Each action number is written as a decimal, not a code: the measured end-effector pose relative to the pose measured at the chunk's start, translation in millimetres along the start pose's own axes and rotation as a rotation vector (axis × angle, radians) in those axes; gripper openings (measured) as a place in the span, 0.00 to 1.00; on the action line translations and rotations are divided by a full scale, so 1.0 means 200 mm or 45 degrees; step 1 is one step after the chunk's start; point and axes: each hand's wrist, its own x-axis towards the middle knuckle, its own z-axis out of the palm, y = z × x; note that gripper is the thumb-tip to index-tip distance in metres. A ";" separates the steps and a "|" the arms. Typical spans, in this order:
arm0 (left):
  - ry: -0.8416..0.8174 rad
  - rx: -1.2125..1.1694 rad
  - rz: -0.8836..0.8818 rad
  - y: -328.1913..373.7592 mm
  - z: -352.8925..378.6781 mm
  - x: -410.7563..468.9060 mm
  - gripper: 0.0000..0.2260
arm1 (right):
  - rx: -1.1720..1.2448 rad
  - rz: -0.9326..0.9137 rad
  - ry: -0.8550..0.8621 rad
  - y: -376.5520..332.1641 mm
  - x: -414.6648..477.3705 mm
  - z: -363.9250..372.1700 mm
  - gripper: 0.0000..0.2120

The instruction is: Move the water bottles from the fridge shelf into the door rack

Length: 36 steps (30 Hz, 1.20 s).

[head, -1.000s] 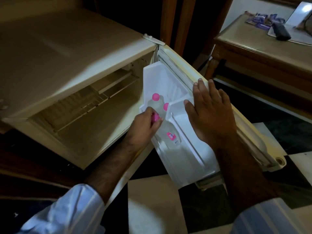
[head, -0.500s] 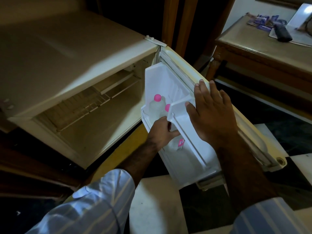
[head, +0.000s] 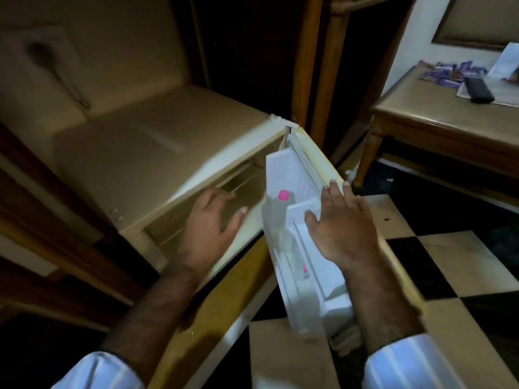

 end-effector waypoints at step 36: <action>-0.281 0.432 -0.434 -0.15 -0.36 0.23 0.46 | 0.197 -0.539 -0.286 -0.44 0.37 -0.07 0.40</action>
